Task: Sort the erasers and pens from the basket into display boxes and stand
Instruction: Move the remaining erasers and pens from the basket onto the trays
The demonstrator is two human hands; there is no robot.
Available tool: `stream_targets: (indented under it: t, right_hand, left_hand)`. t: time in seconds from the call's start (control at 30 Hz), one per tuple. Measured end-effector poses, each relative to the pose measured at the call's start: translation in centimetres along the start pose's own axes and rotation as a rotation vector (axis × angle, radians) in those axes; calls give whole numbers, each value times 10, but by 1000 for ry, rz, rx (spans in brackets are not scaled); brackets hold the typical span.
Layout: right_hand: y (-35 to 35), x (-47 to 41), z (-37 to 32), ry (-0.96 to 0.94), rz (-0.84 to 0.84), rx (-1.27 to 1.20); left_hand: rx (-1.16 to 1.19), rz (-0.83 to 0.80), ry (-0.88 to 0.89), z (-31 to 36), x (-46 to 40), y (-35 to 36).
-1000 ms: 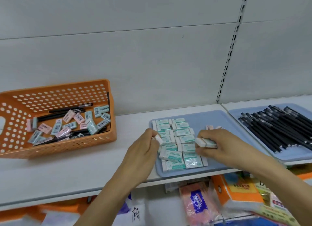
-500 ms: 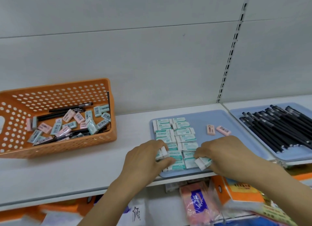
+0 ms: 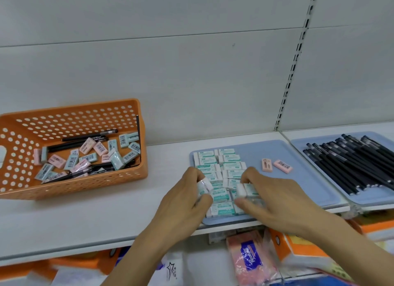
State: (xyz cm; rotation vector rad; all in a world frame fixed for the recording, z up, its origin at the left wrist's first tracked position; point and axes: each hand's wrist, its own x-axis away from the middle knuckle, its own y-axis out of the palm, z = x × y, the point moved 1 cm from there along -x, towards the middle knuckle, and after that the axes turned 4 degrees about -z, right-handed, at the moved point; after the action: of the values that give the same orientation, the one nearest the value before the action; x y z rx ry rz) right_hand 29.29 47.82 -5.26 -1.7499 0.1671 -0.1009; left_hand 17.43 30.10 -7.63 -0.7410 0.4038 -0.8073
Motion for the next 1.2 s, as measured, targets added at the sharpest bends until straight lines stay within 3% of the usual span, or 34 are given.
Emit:
stream_targets:
  t: [0.1,0.2,0.33,0.6,1.0,1.2]
  right_hand:
    - [7,4,-1,-34,-51,85]
    - [8,5,8,-6,-106,-14]
    - [8,6,13,-5,-42,-75]
    - [6,-8,13,-42,-62,-14]
    - [4,-6,21,16,-96,-118]
    - [4,-10,17,70,-86,-93]
  left_hand:
    - [20,-9,81,1,4,2]
    - [-86,14,175,-4,4,4]
    - [-243,39,233,-10,-2,8]
    - [-324,120,139,-15,-13,4]
    - [-389,-73,113,-3,-21,-8]
    - [-424,-15,35,-1,-20,-5]
